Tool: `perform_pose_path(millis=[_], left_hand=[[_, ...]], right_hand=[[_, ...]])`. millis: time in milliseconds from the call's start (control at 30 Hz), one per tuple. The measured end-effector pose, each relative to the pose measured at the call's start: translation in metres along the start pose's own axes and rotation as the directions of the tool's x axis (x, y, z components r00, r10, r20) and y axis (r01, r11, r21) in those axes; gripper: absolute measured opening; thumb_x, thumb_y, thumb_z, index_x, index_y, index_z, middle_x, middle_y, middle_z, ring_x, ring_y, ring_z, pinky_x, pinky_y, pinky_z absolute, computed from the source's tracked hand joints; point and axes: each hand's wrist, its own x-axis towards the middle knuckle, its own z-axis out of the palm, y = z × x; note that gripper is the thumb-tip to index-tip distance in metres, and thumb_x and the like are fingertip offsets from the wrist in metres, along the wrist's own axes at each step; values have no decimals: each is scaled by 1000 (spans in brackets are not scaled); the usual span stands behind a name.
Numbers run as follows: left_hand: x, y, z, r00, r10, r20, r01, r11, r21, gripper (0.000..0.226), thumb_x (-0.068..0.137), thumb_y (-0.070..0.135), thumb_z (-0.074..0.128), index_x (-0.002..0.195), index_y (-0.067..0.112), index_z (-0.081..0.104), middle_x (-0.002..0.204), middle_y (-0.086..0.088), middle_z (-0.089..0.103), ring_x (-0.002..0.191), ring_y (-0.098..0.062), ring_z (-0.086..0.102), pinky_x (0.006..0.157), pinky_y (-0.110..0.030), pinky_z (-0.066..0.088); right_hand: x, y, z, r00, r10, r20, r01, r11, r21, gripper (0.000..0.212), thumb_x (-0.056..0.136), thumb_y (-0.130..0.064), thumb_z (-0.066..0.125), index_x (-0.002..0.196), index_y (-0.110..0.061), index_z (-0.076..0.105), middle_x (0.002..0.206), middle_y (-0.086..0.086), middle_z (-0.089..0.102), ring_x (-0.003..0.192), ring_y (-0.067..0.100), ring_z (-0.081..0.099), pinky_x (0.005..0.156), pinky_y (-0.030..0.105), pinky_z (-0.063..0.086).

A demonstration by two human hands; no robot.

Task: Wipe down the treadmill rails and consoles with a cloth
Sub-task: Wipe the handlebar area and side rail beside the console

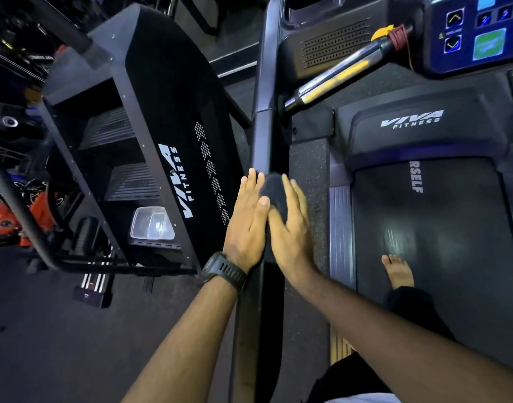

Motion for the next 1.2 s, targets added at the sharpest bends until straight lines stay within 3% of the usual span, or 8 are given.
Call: perform_pose_path(millis=[67, 200, 400, 533, 700, 867, 1067, 1200], left_hand=[[0, 0, 1, 1000, 2, 1, -2, 1000, 3, 67, 99, 53, 16, 157, 20, 19, 166, 5, 5, 152, -4, -2, 118, -12, -3], [-8, -1, 2, 1000, 0, 5, 0, 1000, 23, 71, 98, 54, 15, 158, 17, 18, 166, 7, 3, 152, -1, -4, 117, -10, -4], [-11, -4, 2, 1000, 4, 10, -5, 999, 38, 70, 99, 53, 15, 158, 15, 19, 167, 5, 3, 152, -3, -4, 119, -13, -4], [-19, -3, 3, 1000, 9, 10, -9, 1000, 24, 70, 99, 53, 16, 158, 16, 18, 166, 7, 3, 151, -1, -4, 118, -12, -4], [-18, -4, 2, 1000, 7, 2, -7, 1000, 30, 71, 98, 52, 16, 158, 15, 20, 166, 6, 4, 152, -3, -3, 117, -11, -3], [-29, -4, 4, 1000, 5, 11, -5, 1000, 27, 72, 97, 55, 15, 158, 16, 17, 166, 8, 1, 152, -3, -5, 117, -11, -5], [-35, -7, 4, 1000, 7, 10, -8, 1000, 26, 72, 98, 54, 16, 158, 15, 19, 167, 4, 3, 152, -5, -4, 121, -17, -3], [-45, -7, 5, 1000, 8, 8, -8, 1000, 1, 71, 98, 55, 17, 158, 17, 17, 166, 8, 2, 151, -1, -5, 118, -13, -4]], right_hand=[[23, 5, 0, 1000, 28, 2, -28, 1000, -13, 63, 98, -42, 49, 157, -33, 32, 164, -6, 29, 144, 11, 35, 111, 24, 30], [7, 20, -3, 937, 350, -5, -349, 933, -90, 63, 104, -41, 48, 161, -29, 22, 164, 4, 29, 145, 29, 37, 114, 41, 34], [10, 8, -4, 999, 16, 30, -14, 998, -60, 60, 105, -41, 47, 160, -34, 25, 166, -4, 24, 148, 13, 30, 112, 25, 25], [0, 21, -6, 948, 319, 9, -317, 943, -103, 60, 106, -43, 43, 161, -33, 20, 166, 1, 25, 146, 27, 36, 114, 40, 34], [-16, 7, -4, 1000, 11, 9, -10, 999, -47, 58, 104, -34, 51, 159, -31, 30, 166, -5, 25, 145, 7, 31, 112, 23, 27], [-3, 20, -9, 938, 344, 34, -338, 934, -119, 62, 106, -44, 43, 162, -31, 18, 167, 2, 24, 146, 28, 36, 113, 43, 34], [-11, 9, -7, 999, 26, 46, -23, 998, -52, 64, 101, -48, 45, 160, -36, 23, 167, -6, 22, 149, 12, 29, 117, 33, 29], [-15, 21, -8, 953, 301, 18, -298, 949, -102, 61, 106, -46, 41, 161, -35, 17, 168, -1, 22, 148, 24, 33, 114, 42, 31]])
